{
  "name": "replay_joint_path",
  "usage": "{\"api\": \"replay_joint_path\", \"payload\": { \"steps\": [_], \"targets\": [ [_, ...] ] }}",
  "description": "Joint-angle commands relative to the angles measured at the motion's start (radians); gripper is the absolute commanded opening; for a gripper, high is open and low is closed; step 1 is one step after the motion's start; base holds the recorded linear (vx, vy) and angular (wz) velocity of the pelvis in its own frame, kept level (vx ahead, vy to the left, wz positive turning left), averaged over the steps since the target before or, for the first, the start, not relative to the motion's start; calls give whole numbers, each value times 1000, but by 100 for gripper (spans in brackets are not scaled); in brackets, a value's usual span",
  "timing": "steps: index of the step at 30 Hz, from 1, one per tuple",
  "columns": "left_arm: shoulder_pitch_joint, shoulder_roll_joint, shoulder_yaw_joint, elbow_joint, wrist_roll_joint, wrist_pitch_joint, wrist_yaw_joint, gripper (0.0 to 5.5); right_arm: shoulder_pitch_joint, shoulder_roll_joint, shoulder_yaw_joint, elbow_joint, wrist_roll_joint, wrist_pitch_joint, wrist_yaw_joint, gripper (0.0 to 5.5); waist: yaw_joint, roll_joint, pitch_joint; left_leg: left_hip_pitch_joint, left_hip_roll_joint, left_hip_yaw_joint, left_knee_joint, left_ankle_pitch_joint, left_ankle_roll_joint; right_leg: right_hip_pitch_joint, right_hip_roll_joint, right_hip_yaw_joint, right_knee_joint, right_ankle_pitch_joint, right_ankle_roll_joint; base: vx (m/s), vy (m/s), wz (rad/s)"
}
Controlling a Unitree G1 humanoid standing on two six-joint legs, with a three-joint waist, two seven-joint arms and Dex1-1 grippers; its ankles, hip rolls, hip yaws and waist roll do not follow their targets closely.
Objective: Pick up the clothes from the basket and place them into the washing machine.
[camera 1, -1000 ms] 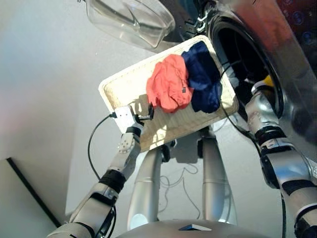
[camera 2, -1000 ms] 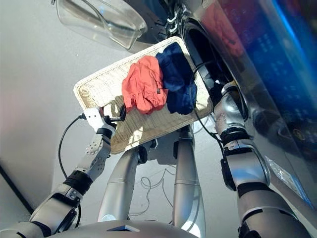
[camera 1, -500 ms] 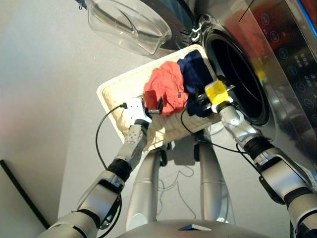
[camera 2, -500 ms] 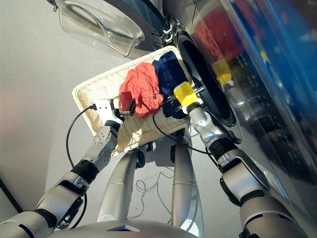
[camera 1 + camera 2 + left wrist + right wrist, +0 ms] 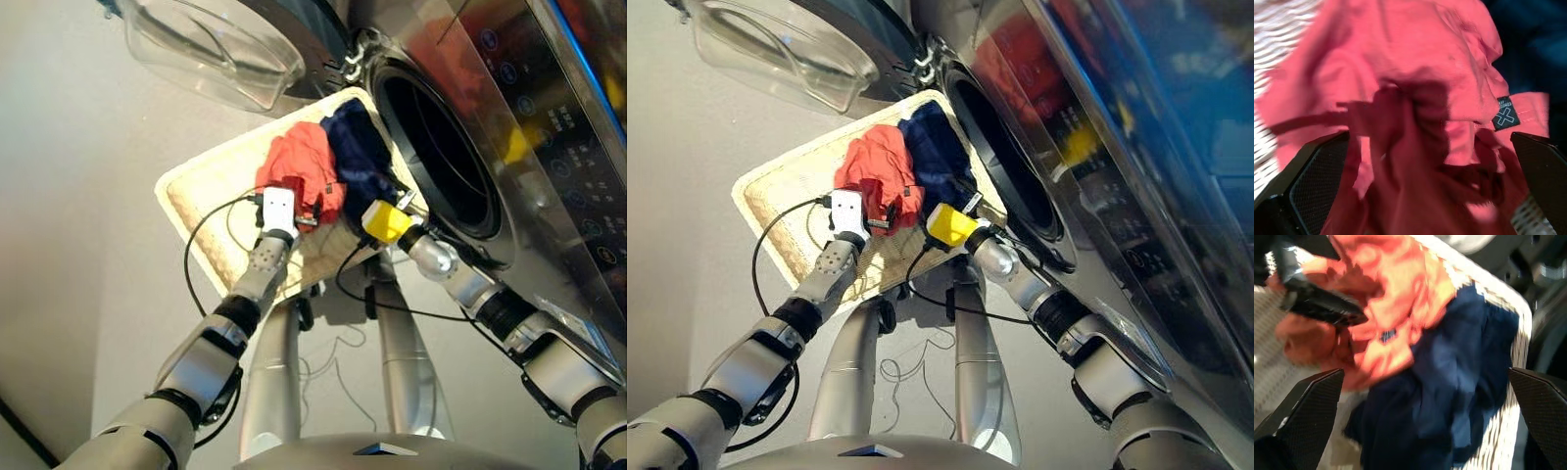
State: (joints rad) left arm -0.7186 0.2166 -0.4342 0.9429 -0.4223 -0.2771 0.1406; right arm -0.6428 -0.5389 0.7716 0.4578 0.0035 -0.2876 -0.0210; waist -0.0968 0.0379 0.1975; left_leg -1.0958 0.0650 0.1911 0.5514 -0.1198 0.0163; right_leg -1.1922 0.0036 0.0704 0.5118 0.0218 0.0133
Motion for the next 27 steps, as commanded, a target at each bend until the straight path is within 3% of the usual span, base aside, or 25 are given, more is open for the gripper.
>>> {"api": "replay_joint_path", "payload": {
  "steps": [1, 4, 7, 8, 9, 10, 19, 21, 22, 23, 27],
  "targets": [
    [-66, 16, 15, 61, 61, -17, 13, 550, 1, 14, 23, -95, 6, -50, 19, 550, -10, 2, 15, -42, 15, -43, 58, -50, -12, 12, 22, -58, -47, 11, 38, -23, 43, -212],
    [-120, 58, 49, 107, 67, -4, 42, 550, 24, 0, 28, -159, 38, -59, 35, 550, -28, -13, 24, -93, 28, -26, 125, -73, -13, -36, 35, -56, -12, 10, 40, -25, 14, -192],
    [-161, 81, 80, 149, 69, 2, 50, 550, 54, -30, 25, -220, 70, -68, 60, 550, -44, -18, 25, -133, 36, -26, 182, -91, -16, -67, 41, -65, 29, 1, 41, -18, -3, -150],
    [-173, 89, 95, 160, 64, 4, 53, 248, 76, -40, 20, -240, 85, -73, 66, 550, -52, -19, 25, -140, 39, -27, 189, -97, -18, -74, 42, -68, 33, -4, 42, 0, 0, 0],
    [-178, 91, 104, 169, 65, 4, 60, 26, 87, -46, 20, -243, 89, -71, 72, 550, -54, -20, 25, -149, 42, -29, 207, -102, -18, -80, 43, -71, 48, -8, 41, 0, 0, 0],
    [-185, 93, 111, 175, 61, 4, 62, 0, 94, -47, 15, -239, 89, -70, 74, 550, -56, -18, 23, -158, 43, -29, 226, -106, -18, -85, 43, -77, 62, -12, 40, 0, 0, 0],
    [-82, 82, 116, 76, 10, -45, 28, 0, 138, -29, -24, -169, 45, -68, 50, 550, -42, 2, -18, -118, 30, -39, 172, -92, -13, -52, 25, -91, 27, -2, 35, 0, 0, 0],
    [-27, 63, 115, -1, -43, -78, 12, 0, 123, -17, -15, -127, -10, -68, 28, 550, -23, 10, -27, -67, 19, -43, 102, -73, -14, -4, 6, -92, -19, 11, 39, 0, 0, 0],
    [-25, 64, 115, -3, -44, -78, 13, 0, 123, -15, -14, -125, -11, -69, 26, 550, -24, 9, -25, -61, 17, -42, 97, -71, -14, 1, 5, -91, -22, 12, 39, 0, 0, 0],
    [12, 49, 107, -61, -79, -95, -5, 0, 108, -4, -6, -89, -67, -65, 3, 550, -10, 15, -29, -26, 9, -43, 49, -56, -15, 41, -10, -92, -63, 23, 43, 22, 0, 185],
    [87, 37, 86, -173, -137, -117, -44, 0, 83, 31, 3, -7, -178, -53, -60, 550, 17, 26, -24, 66, -16, -45, -51, -15, -19, 132, -32, -91, -129, 43, 50, 17, -6, 229]
  ]
}}
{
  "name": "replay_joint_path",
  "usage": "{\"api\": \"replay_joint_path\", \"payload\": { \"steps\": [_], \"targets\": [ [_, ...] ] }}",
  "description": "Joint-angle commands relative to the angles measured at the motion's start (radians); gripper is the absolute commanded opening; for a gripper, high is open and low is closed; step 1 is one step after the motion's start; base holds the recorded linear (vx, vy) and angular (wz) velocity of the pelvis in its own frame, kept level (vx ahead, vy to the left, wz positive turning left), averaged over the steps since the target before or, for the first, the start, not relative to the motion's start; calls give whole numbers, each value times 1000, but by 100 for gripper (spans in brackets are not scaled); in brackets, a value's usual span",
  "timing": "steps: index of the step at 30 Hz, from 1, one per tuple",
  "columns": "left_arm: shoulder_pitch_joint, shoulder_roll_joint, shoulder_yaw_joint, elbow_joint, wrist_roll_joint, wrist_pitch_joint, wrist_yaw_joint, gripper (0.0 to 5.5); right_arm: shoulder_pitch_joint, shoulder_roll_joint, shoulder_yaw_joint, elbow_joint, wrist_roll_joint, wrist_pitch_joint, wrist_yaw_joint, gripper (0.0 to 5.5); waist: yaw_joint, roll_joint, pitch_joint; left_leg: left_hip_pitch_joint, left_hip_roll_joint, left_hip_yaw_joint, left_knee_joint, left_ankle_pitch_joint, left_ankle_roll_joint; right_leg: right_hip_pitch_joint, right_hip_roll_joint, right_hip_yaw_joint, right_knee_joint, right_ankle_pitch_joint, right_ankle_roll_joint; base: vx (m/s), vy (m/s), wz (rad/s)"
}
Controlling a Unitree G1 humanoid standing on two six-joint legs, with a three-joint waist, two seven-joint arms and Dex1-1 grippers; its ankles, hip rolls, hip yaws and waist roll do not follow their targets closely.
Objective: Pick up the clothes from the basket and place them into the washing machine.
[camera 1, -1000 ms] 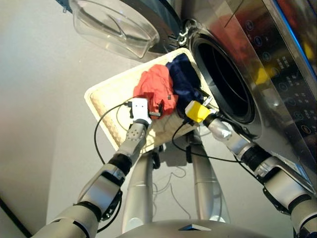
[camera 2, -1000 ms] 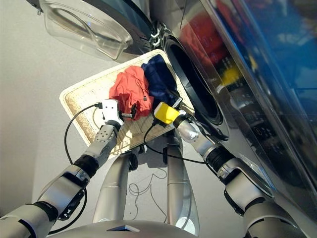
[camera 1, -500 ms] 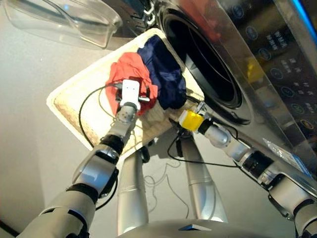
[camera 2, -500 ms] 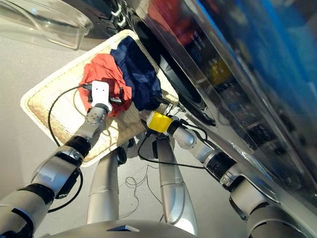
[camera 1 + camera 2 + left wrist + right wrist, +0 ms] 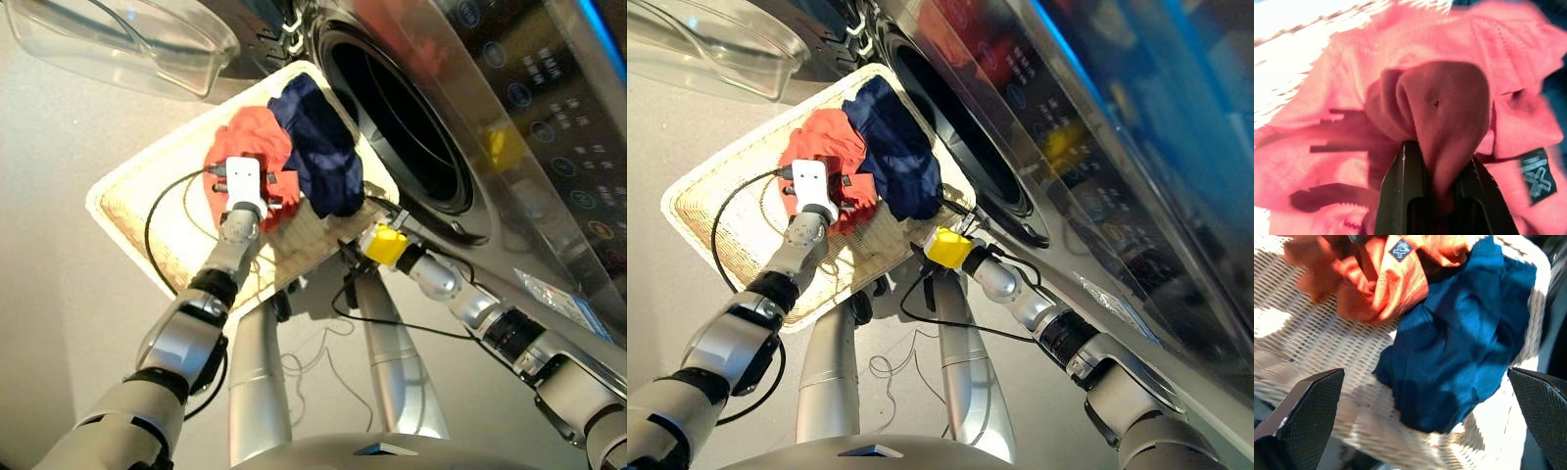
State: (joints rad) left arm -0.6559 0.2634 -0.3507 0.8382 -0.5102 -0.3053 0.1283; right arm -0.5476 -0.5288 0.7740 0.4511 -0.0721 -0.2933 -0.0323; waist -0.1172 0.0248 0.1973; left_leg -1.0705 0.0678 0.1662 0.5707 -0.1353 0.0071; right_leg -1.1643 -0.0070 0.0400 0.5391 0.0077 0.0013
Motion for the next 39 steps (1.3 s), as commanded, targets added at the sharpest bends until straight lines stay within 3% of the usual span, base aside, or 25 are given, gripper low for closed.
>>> {"api": "replay_joint_path", "payload": {
  "steps": [1, 8, 15, 20, 31, 32, 39],
  "targets": [
    [41, -8, -2, -100, -57, -91, -39, 0, -21, 24, 6, 10, -137, -44, -63, 550, 43, 40, -24, 61, -25, -19, -86, 7, -10, 124, -25, -64, -168, 58, 63, 9, -24, 199],
    [166, -20, -40, -277, -130, -92, -115, 0, -77, 49, 54, 77, -324, -24, -120, 550, 87, 55, -35, 165, -62, -35, -170, 38, -10, 230, -42, -79, -220, 60, 67, 2, -4, 54],
    [233, -13, -95, -418, -214, -69, -176, 0, -150, 77, 91, 58, -417, -10, -158, 550, 120, 65, -41, 241, -88, -52, -233, 66, -13, 312, -54, -98, -268, 66, 72, 0, 0, 0],
    [262, 15, -148, -556, -296, -46, -228, 0, -210, 121, 112, 68, -427, 5, -160, 550, 140, 67, -44, 254, -96, -69, -232, 70, -7, 335, -56, -110, -274, 63, 70, 0, 0, 0],
    [286, 81, -253, -726, -434, 18, -325, 0, -330, 204, 138, 147, -442, 25, -161, 550, 165, 68, -62, 264, -98, -79, -238, 77, -6, 346, -58, -118, -278, 56, 63, 0, 0, 0],
    [288, 93, -271, -744, -445, 26, -338, 0, -338, 213, 132, 143, -429, 23, -161, 11, 166, 70, -63, 265, -97, -80, -239, 78, -5, 347, -58, -117, -278, 57, 63, 0, 0, 0],
    [274, 94, -278, -748, -453, 31, -343, 0, -316, 219, 110, 112, -381, 16, -153, 0, 165, 75, -64, 268, -97, -78, -241, 81, -4, 346, -60, -114, -276, 58, 62, 0, 0, 0]
  ]
}}
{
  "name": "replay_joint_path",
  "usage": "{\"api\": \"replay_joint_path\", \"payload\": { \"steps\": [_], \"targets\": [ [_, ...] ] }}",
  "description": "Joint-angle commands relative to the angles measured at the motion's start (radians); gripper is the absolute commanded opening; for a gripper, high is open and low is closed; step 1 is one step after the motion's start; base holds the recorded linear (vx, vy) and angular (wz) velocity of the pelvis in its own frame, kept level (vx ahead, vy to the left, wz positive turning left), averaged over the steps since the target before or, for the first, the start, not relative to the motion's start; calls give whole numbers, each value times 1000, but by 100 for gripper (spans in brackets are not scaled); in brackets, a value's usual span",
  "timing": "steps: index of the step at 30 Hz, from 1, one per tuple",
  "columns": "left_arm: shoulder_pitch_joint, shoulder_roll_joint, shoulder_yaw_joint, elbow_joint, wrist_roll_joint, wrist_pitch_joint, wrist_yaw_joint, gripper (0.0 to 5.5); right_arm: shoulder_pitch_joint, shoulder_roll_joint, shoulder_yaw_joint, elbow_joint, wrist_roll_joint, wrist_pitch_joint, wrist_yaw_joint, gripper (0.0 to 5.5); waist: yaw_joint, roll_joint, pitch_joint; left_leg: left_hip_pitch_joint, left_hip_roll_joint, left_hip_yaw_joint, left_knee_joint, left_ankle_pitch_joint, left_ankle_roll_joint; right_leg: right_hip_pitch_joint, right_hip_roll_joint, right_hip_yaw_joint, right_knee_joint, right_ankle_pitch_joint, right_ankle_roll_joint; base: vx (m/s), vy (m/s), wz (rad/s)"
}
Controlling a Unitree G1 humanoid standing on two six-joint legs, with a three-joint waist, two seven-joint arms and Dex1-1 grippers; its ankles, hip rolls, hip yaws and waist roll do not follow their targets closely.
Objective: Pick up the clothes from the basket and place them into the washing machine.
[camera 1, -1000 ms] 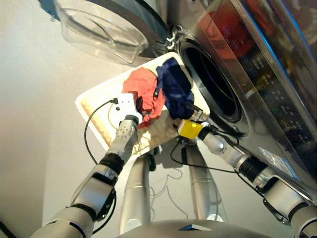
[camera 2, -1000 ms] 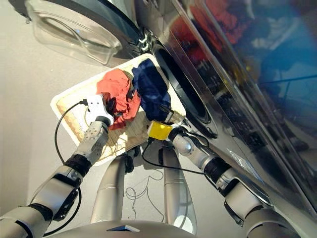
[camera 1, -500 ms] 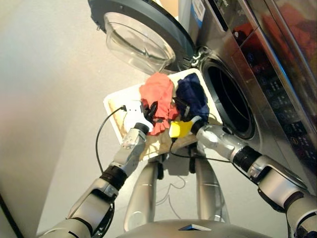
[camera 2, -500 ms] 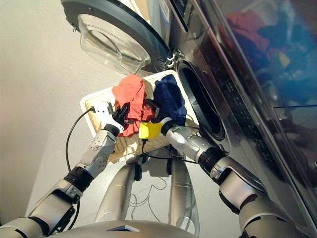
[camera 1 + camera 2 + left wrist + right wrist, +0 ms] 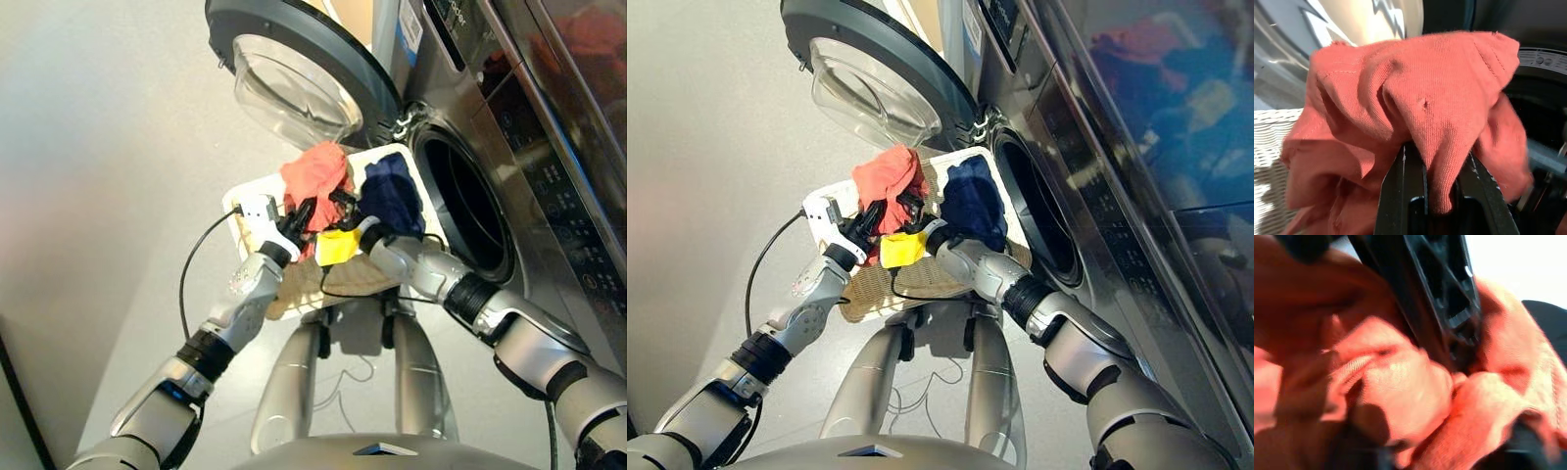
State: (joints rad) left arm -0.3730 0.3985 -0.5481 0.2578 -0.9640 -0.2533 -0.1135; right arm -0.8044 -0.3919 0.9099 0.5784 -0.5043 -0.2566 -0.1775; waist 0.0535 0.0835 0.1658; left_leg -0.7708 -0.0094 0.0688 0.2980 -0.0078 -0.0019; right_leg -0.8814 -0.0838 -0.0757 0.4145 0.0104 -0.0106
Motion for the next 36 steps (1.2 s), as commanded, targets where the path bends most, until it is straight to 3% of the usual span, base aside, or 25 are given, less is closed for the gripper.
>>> {"api": "replay_joint_path", "payload": {
  "steps": [1, 3, 4, 5, 8, 11, 12, 15, 19, 22, 24, 30, 36],
  "targets": [
    [-9, -42, -80, -168, -1, -19, -103, 0, -54, 81, -30, -20, 55, -23, -7, 0, -6, 17, -32, -34, -19, 19, 36, -47, 5, 62, 17, 2, -150, 55, 74, 0, 0, 0],
    [-9, -48, -76, -168, -3, -21, -104, 0, -38, 80, -42, -21, 72, -24, -7, 0, -8, 18, -33, -35, -19, 20, 38, -47, 6, 61, 17, 1, -148, 53, 72, 0, 0, 0],
    [-6, -52, -71, -167, 1, -25, -102, 520, -24, 80, -49, -23, 82, -26, -6, 0, -8, 19, -35, -38, -19, 20, 39, -47, 7, 59, 18, 0, -146, 52, 72, 0, 0, 0],
    [-2, -52, -63, -168, 5, -30, -97, 550, -15, 79, -54, -26, 89, -26, -7, 0, -8, 20, -36, -39, -19, 20, 40, -47, 7, 57, 18, 0, -144, 51, 71, 0, 0, 0],
    [12, -62, -35, -168, 0, -40, -85, 550, 16, 76, -75, -30, 115, -28, -6, 0, -7, 20, -40, -38, -17, 20, 36, -46, 7, 54, 17, 2, -144, 52, 71, 0, 0, 0],
    [64, -110, 82, -158, 11, -92, -20, 550, 108, 65, -157, -46, 203, -29, -27, 0, -7, 19, -38, -39, -16, 23, 34, -42, 7, 52, 18, 5, -146, 54, 70, 0, 0, 0],
    [65, -111, 81, -159, 12, -92, -19, 550, 109, 64, -157, -47, 203, -29, -26, 0, -7, 19, -39, -39, -16, 23, 33, -42, 7, 52, 18, 5, -146, 54, 70, 0, 0, 0],
    [119, -152, 211, -170, 56, -155, 61, 550, 178, 75, -230, -37, 282, -28, -51, 0, -5, 15, -35, -40, -16, 23, 33, -41, 6, 49, 16, 3, -146, 54, 68, 0, 0, 0],
    [163, -201, 332, -133, 130, -227, 178, 550, 243, 98, -302, 13, 375, -32, -85, 0, -1, 11, -33, -42, -13, 24, 33, -40, 6, 45, 16, 3, -144, 52, 66, 0, 0, 0],
    [184, -221, 400, -81, 203, -256, 270, 550, 292, 126, -386, 60, 537, -49, -104, 0, 0, 11, -30, -44, -11, 25, 32, -38, 5, 45, 14, 1, -146, 53, 64, 0, 0, 0],
    [195, -222, 424, -37, 233, -255, 309, 550, 315, 153, -456, 94, 698, -72, -114, 0, 0, 15, -27, -47, -9, 28, 32, -37, 5, 43, 12, 2, -145, 54, 65, 0, 0, 0],
    [202, -192, 400, 123, 334, -226, 325, 550, 293, 203, -635, 170, 1132, -169, -89, 0, 8, 48, -2, -66, -12, 30, 36, -35, 5, 16, 7, 7, -128, 46, 64, 0, 0, 0],
    [184, -156, 309, 193, 457, -202, 322, 550, 148, 196, -773, 156, 1348, -261, -94, 0, 21, 88, 33, -156, -12, 23, 103, -56, 14, -86, 7, 15, -45, 22, 55, 0, 0, 0]
  ]
}}
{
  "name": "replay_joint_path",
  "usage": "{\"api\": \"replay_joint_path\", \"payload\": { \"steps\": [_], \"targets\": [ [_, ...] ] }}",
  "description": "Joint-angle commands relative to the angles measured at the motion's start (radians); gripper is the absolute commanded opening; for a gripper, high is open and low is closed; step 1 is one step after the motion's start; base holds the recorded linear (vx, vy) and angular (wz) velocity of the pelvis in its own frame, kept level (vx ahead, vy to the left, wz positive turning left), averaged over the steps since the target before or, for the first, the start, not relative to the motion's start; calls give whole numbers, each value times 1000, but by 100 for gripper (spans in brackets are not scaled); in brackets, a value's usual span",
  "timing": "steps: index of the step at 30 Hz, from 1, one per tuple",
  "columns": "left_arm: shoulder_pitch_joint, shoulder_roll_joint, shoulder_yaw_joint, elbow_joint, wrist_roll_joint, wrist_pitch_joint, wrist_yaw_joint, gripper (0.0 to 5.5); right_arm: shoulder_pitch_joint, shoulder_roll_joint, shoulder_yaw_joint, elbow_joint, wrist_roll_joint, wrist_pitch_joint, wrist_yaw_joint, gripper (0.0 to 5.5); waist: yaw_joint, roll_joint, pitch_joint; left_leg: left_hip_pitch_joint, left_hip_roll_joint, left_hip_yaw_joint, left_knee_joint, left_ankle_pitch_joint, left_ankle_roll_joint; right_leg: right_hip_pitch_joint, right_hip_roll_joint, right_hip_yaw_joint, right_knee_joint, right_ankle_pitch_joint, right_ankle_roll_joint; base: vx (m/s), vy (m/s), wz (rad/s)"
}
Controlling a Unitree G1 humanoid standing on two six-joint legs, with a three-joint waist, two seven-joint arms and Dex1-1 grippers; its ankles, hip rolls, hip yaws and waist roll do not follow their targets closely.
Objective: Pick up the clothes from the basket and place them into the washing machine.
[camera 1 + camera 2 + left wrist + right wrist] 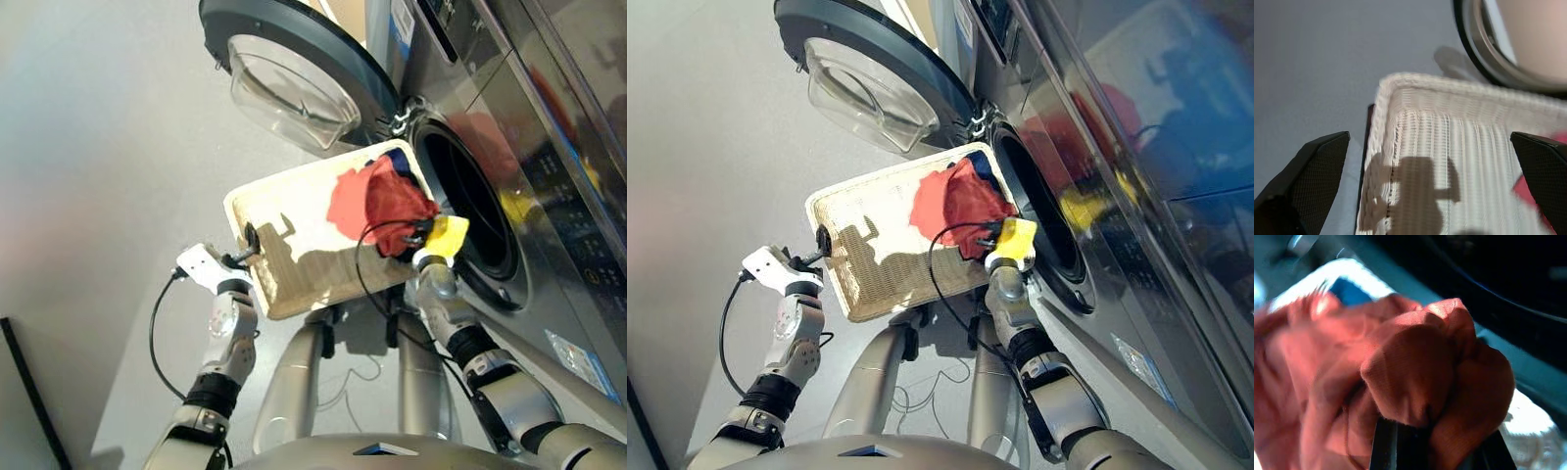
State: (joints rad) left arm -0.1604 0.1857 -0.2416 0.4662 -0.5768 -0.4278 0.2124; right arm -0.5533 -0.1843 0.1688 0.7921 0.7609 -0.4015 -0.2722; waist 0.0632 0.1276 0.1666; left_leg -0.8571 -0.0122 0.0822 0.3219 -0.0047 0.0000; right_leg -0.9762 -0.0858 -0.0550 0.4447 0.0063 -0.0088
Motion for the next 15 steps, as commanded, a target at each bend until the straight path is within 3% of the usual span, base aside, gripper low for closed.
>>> {"api": "replay_joint_path", "payload": {
  "steps": [1, 5, 8, 13, 15],
  "targets": [
    [-28, 62, -9, -13, 74, -24, -5, 550, -139, -15, -64, -57, 119, -137, -8, 0, 13, 50, 35, -87, -8, 10, 97, -65, 12, -11, 10, -5, -59, 20, 51, 0, 0, 0],
    [-44, 85, -66, -9, 78, -9, -16, 550, -309, -43, -188, -36, 232, -220, -65, 0, 25, 72, 43, -162, -5, 10, 173, -93, 14, -92, 12, 9, 23, -3, 45, 0, 0, 0],
    [-69, 98, -92, -9, 89, -7, -19, 550, -385, -83, -220, -20, 262, -246, -85, 0, 37, 83, 49, -202, -4, 14, 213, -110, 16, -142, 17, 20, 75, -19, 45, 0, 0, 0],
    [-77, 113, -104, -9, 73, -9, -21, 550, -574, -305, -259, -17, 233, -282, -168, 0, 41, 104, 52, -273, -6, 34, 320, -153, 27, -233, 26, 46, 177, -41, 45, -2, 10, -2],
    [-80, 106, -105, 11, 74, -6, -10, 550, -603, -381, -281, -44, 163, -335, -257, 0, 40, 107, 50, -281, -3, 38, 335, -160, 28, -246, 28, 50, 194, -46, 46, 0, 0, 0]
  ]
}}
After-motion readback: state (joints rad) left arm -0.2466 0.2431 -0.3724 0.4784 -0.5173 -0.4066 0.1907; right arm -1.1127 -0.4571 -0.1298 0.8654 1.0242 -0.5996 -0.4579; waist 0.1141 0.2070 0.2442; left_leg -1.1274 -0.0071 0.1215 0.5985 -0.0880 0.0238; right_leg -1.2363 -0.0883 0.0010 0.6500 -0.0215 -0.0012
